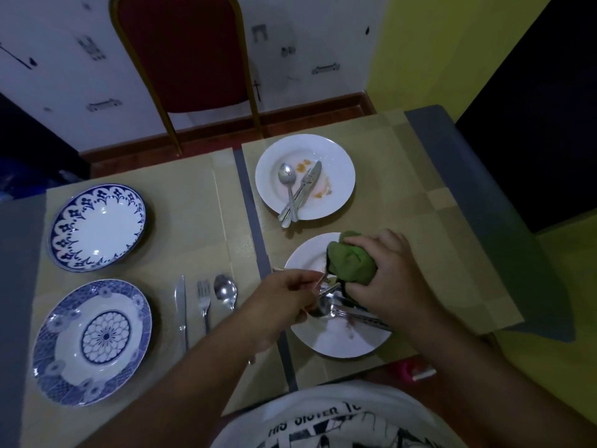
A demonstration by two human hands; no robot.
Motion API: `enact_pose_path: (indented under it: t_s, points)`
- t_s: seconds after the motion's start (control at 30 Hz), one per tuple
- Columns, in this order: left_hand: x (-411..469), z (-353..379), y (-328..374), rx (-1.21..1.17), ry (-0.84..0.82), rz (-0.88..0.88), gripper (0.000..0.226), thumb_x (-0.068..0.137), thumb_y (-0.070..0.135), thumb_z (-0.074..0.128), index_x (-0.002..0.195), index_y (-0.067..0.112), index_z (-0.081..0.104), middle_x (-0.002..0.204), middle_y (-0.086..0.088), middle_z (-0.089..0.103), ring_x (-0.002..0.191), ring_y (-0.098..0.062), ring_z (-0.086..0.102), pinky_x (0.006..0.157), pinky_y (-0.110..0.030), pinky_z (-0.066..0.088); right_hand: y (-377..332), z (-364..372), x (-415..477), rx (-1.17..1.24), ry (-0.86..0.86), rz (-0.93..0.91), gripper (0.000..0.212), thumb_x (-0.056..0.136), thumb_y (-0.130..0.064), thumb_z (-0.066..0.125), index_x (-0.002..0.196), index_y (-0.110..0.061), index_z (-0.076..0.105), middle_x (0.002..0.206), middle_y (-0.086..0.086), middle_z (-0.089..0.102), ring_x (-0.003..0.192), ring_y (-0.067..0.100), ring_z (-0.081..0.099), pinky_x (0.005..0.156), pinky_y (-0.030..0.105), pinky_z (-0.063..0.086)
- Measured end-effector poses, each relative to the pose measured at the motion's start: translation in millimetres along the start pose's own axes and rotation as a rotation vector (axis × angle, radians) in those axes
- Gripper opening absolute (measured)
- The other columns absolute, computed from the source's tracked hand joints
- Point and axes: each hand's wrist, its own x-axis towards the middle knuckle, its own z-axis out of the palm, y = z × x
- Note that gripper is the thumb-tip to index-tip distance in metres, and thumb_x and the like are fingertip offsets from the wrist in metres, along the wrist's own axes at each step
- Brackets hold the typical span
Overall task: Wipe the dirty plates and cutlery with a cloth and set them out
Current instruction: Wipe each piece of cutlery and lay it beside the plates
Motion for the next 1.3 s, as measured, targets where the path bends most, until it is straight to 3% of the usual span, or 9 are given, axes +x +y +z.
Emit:
enact_pose_path:
  t_s: [0.1,0.17,0.33,0.47,0.6,0.73,0.83,1.03,1.3]
  points:
    - [-6,16,-7,-0.322,-0.111,-0.076,0.029,0.097,-0.013,0.047,0.115,-0.004,0.067,0.087,-0.01,0.065,0.067,-0.011,0.057,0.053,-0.017,0.044,-10,7,-4,0.04,-0.097,-0.123,0.047,0.064,-0.024,0.066,0.11,-0.017,0.069,0.105,-0.002,0.055,0.103,0.019,0.051,0.089,0.032,0.043]
    - [-7,20,-11,-0.438,-0.135,-0.114,0.032,0.096,-0.017,0.042,0.114,-0.004,0.065,0.085,-0.012,0.059,0.065,-0.011,0.054,0.052,-0.016,0.043,-10,11,-10,0.051,-0.155,-0.185,0.039,0.069,-0.032,0.06,0.104,-0.017,0.07,0.114,-0.001,0.061,0.109,0.017,0.055,0.095,0.034,0.043]
    - [-15,14,-22,-0.549,-0.181,-0.118,0.035,0.095,-0.016,0.044,0.121,-0.008,0.066,0.091,-0.013,0.059,0.064,-0.01,0.055,0.05,-0.015,0.044,3,10,6,-0.05,-0.159,-0.199,0.036,0.063,-0.017,0.068,0.098,-0.015,0.07,0.107,0.001,0.067,0.104,0.024,0.058,0.092,0.038,0.044]
    - [-17,10,-25,-0.624,-0.202,-0.12,0.041,0.093,-0.017,0.043,0.121,-0.003,0.069,0.095,-0.014,0.063,0.064,-0.01,0.057,0.049,-0.016,0.046,5,4,9,-0.074,-0.057,-0.144,0.027,0.069,-0.015,0.067,0.095,-0.016,0.07,0.1,-0.001,0.067,0.098,0.022,0.057,0.087,0.027,0.039]
    - [-17,15,-25,-0.691,-0.224,-0.137,0.038,0.095,-0.015,0.041,0.116,-0.004,0.07,0.089,-0.012,0.062,0.063,-0.01,0.054,0.05,-0.015,0.043,-2,12,-15,-0.053,-0.118,-0.326,0.034,0.071,-0.018,0.069,0.104,-0.012,0.071,0.112,0.003,0.067,0.11,0.018,0.054,0.1,0.023,0.036]
    - [-23,4,-28,-0.738,-0.282,-0.177,0.044,0.092,-0.014,0.043,0.131,-0.005,0.063,0.096,-0.014,0.064,0.066,-0.012,0.058,0.051,-0.016,0.045,14,2,12,-0.083,-0.059,-0.144,0.044,0.065,-0.005,0.075,0.108,-0.016,0.07,0.11,0.001,0.066,0.107,0.021,0.055,0.088,0.025,0.04]
    - [-29,-3,-28,-0.722,-0.306,-0.202,0.045,0.088,-0.009,0.051,0.131,-0.004,0.062,0.097,-0.016,0.065,0.064,-0.013,0.057,0.047,-0.018,0.045,23,-8,26,-0.083,-0.009,-0.092,0.046,0.064,-0.005,0.075,0.107,-0.02,0.068,0.108,-0.002,0.066,0.104,0.018,0.054,0.082,0.028,0.041]
    - [-25,3,-23,-0.472,-0.147,-0.144,0.029,0.098,-0.003,0.053,0.124,0.004,0.065,0.093,-0.012,0.069,0.065,-0.011,0.056,0.052,-0.019,0.044,27,-12,15,-0.029,0.055,-0.034,0.055,0.063,-0.005,0.075,0.115,-0.022,0.066,0.118,-0.002,0.064,0.111,0.018,0.054,0.091,0.029,0.041]
    - [-22,6,-23,-0.41,-0.029,-0.139,0.025,0.091,-0.006,0.064,0.113,0.001,0.073,0.103,-0.02,0.071,0.07,-0.016,0.063,0.064,-0.026,0.057,9,-1,-13,-0.068,-0.027,-0.215,0.056,0.058,-0.008,0.073,0.112,-0.021,0.069,0.117,-0.006,0.065,0.107,0.02,0.055,0.093,0.036,0.044]
